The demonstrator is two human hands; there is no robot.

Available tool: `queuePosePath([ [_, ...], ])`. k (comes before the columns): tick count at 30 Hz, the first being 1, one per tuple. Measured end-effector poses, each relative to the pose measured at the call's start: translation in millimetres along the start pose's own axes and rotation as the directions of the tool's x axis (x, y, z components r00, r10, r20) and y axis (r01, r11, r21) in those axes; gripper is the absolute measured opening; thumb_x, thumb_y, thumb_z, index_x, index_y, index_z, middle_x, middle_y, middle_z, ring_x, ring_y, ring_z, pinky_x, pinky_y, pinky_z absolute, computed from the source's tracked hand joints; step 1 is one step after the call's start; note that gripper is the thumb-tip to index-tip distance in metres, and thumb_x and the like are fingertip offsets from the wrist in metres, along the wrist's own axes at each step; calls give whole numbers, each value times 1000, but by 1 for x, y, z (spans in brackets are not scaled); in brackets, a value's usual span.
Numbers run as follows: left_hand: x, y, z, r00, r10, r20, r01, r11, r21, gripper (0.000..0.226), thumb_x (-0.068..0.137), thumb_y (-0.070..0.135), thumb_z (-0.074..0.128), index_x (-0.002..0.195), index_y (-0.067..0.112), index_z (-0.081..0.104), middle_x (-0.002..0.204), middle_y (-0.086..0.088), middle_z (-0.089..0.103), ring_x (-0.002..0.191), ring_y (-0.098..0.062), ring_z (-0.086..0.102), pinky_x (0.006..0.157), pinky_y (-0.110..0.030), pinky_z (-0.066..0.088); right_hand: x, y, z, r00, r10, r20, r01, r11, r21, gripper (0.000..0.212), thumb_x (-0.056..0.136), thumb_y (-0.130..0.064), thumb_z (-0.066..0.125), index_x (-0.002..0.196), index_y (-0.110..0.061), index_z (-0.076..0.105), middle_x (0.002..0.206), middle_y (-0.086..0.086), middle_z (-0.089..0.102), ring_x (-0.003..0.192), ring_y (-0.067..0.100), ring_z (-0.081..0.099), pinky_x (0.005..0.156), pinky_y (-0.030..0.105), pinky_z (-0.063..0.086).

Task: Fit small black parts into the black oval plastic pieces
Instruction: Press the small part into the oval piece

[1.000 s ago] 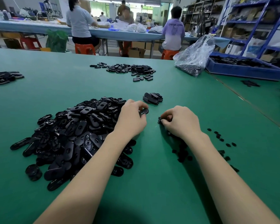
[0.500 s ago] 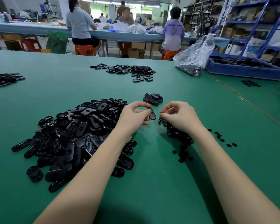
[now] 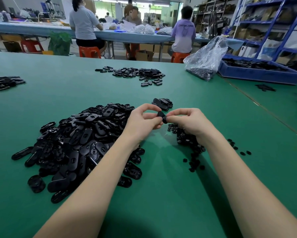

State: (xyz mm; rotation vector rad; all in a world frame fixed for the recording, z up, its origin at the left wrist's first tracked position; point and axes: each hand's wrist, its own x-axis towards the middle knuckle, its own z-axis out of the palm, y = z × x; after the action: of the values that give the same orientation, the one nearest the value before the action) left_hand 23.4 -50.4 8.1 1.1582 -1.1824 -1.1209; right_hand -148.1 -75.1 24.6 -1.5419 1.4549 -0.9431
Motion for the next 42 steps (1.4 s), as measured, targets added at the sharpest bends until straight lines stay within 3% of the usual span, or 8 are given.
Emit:
queuePosePath([
  [3, -1, 0, 1, 1000, 30, 6, -30, 998, 60, 24, 84, -3, 70, 98, 16, 70, 86, -8, 78, 77, -22, 73, 83, -34, 62, 0, 0, 0, 1000, 16, -4, -16, 1000, 11, 4, 81, -27, 84, 80, -27, 80, 48, -25, 58, 46, -14, 50, 58, 19, 32],
  [9, -1, 1, 2, 998, 65, 9, -65, 986, 154, 24, 83, 2, 72, 97, 21, 71, 85, -5, 78, 87, -31, 74, 89, -47, 60, 1, -1, 0, 999, 41, -20, -40, 999, 37, 18, 76, -29, 89, 86, -25, 75, 54, -19, 54, 54, -2, 48, 54, 19, 31],
  [15, -3, 4, -1, 999, 16, 34, -18, 998, 52, 23, 87, -3, 67, 101, 15, 67, 85, -7, 78, 77, -18, 73, 80, -29, 61, -1, 0, 1, 999, 24, -38, -23, 999, 27, 25, 72, -42, 90, 87, -27, 76, 72, -14, 70, 53, -6, 56, 60, 22, 38],
  [19, -1, 10, -3, 996, -65, 57, 69, 995, -72, 23, 87, -4, 67, 100, 14, 65, 85, -7, 77, 79, -17, 72, 70, -23, 58, -4, 3, -2, 998, 22, 57, -28, 992, 119, 21, 73, -48, 88, 85, -32, 80, 70, -15, 68, 61, 7, 51, 59, 20, 37],
  [23, 0, 10, -6, 997, -58, 48, 57, 998, 10, 20, 86, 2, 70, 101, 15, 65, 81, -8, 76, 73, -14, 68, 69, -21, 56, -3, -1, -1, 995, -41, 88, 32, 995, 98, 14, 77, -39, 88, 77, -29, 78, 67, -10, 67, 55, 6, 46, 48, 10, 37],
  [29, 0, 9, -5, 998, -56, 43, 52, 996, 74, 18, 86, 3, 71, 98, 15, 70, 88, -12, 78, 73, -14, 69, 82, -26, 55, -1, -4, -1, 993, -90, 70, 89, 996, 22, 7, 82, -20, 83, 81, -19, 77, 59, -14, 63, 50, -1, 50, 50, 8, 39],
  [37, 0, 3, 0, 999, -35, -21, 39, 979, 198, 17, 84, 8, 75, 93, 21, 69, 79, 2, 77, 75, -13, 67, 85, -32, 54, 0, 0, 2, 992, -124, 33, 126, 989, -82, 5, 82, -24, 81, 79, -22, 77, 64, -10, 69, 56, 3, 58, 64, 21, 49],
  [42, -1, 1, 5, 996, 1, -94, 25, 961, 276, 16, 81, 14, 78, 87, 27, 70, 87, 1, 75, 81, -13, 70, 72, -21, 49, 2, 4, 4, 990, -138, -18, 133, 979, -153, 11, 79, -27, 82, 74, -23, 73, 59, -15, 68, 54, -2, 59, 59, 19, 45],
])
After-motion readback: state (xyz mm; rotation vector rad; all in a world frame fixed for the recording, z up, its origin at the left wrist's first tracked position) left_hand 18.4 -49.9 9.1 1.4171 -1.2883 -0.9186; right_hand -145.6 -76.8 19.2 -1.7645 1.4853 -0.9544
